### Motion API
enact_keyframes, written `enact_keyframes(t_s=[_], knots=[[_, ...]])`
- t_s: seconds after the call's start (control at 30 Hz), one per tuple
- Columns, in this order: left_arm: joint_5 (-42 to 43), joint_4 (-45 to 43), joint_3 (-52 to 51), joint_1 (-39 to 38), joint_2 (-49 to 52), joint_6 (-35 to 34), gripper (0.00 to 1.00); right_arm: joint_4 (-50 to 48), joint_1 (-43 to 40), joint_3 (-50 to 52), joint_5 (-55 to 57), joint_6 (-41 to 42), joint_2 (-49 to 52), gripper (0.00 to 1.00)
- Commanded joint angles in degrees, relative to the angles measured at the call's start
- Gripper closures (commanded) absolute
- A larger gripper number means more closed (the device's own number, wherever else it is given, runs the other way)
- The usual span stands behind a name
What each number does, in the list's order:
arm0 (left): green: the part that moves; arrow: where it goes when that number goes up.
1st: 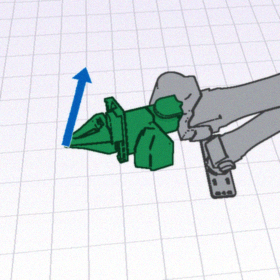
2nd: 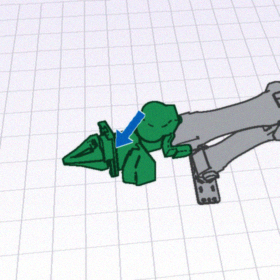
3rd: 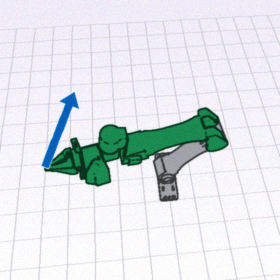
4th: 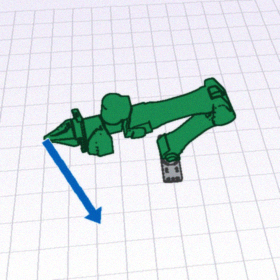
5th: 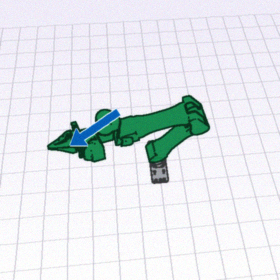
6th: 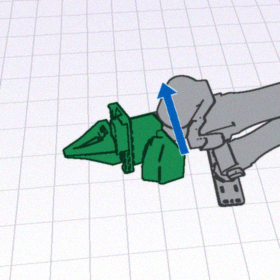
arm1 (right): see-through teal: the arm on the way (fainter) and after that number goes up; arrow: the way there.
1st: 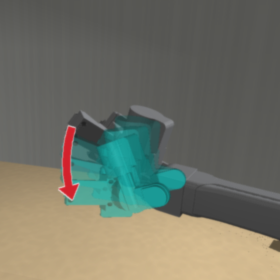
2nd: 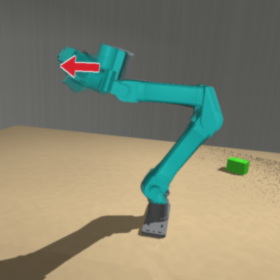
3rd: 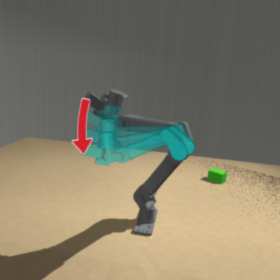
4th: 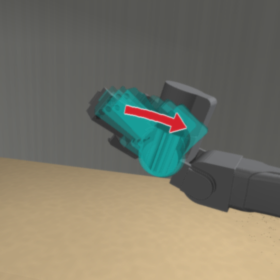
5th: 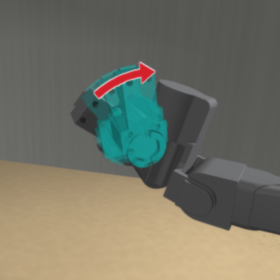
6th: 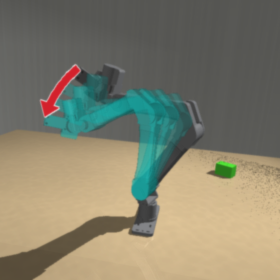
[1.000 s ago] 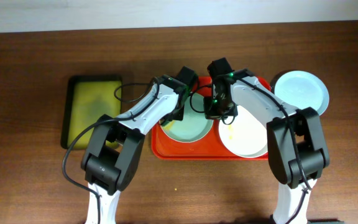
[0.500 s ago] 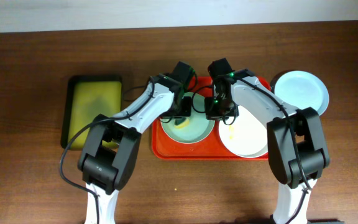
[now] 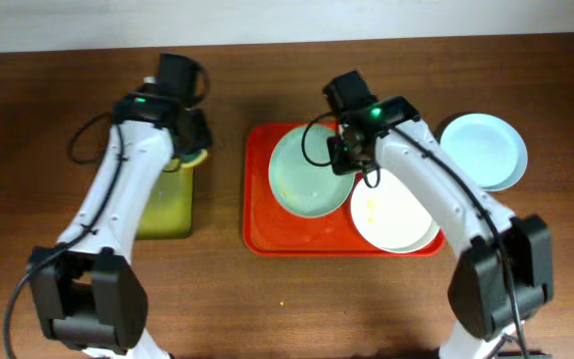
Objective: Clean dirty plates on tray and stack at the side
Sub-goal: 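Lift the light green plate with the right gripper and stack it on the blue plate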
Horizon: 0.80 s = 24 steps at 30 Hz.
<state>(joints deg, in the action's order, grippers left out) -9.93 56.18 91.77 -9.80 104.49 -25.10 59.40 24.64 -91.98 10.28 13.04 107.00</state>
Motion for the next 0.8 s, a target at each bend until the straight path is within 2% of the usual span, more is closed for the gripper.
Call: enact_keyframes(t_s=[0.0, 0.07, 0.1, 0.13, 0.17, 0.2, 0.27, 0.33, 0.37, 0.4, 0.43, 0.53, 0.6, 0.67, 0.77], knots=[[0.2, 0.1, 0.4, 6.3, -0.3, 0.5, 1.0, 0.4, 8.6, -4.9, 28.4, -10.3, -2.5, 0.96], [2.7, 0.1, 0.4, 8.4, -0.3, 0.5, 1.0, -2.3, 16.5, -6.7, 53.0, -19.3, -2.5, 0.96], [2.7, 0.1, 0.4, 8.5, -0.3, 0.5, 1.0, -4.6, 18.7, -6.7, 59.9, -23.3, -2.5, 0.96], [2.9, 0.1, 0.4, 8.5, -0.3, 0.5, 1.0, -9.2, 21.4, -6.7, 66.7, -30.9, -2.5, 0.96], [3.8, 0.1, 0.4, 8.5, -0.3, 0.5, 1.0, -15.1, 24.4, -6.7, 69.7, -42.8, -2.5, 0.96], [4.8, 0.1, 0.4, 8.5, -0.3, 0.5, 1.0, -17.5, 25.8, -6.7, 70.5, -48.3, -2.5, 0.96], [4.8, 0.2, 0.4, 8.5, -0.3, 0.5, 1.0, -19.7, 27.4, -6.7, 74.7, -53.6, -2.5, 0.96], [6.7, 0.5, 0.4, 8.5, -0.3, 0.5, 1.0, -19.8, 27.8, -6.7, 76.7, -50.5, -2.5, 0.96], [7.2, 0.5, 0.4, 8.5, -0.3, 0.5, 1.0, -18.0, 26.7, -6.7, 71.7, -39.1, -2.5, 0.96], [7.3, 0.5, 0.4, 8.5, -0.3, 0.5, 1.0, -10.2, 24.2, -6.7, 58.3, -28.6, -2.5, 0.96], [7.3, 0.6, 0.4, 8.5, -0.3, 0.5, 1.0, -3.8, 17.3, -6.4, 33.8, -23.3, -2.4, 0.96], [7.9, 0.7, 0.4, 8.4, -0.3, 0.5, 1.0, -2.0, 0.8, -6.4, 2.9, -13.2, -2.9, 0.96], [8.3, 0.7, 0.4, 8.3, -0.3, 0.5, 1.0, -0.2, -18.7, -6.4, -24.8, -13.2, -2.6, 0.96], [8.6, 0.5, 0.4, 7.9, -0.3, 0.5, 1.0, 1.7, -32.7, -6.4, -31.7, -13.2, -2.3, 0.96], [9.4, 0.4, 0.3, 7.0, -0.3, 0.5, 1.0, 1.8, -52.2, -5.4, -32.0, -13.1, -1.0, 0.96]])
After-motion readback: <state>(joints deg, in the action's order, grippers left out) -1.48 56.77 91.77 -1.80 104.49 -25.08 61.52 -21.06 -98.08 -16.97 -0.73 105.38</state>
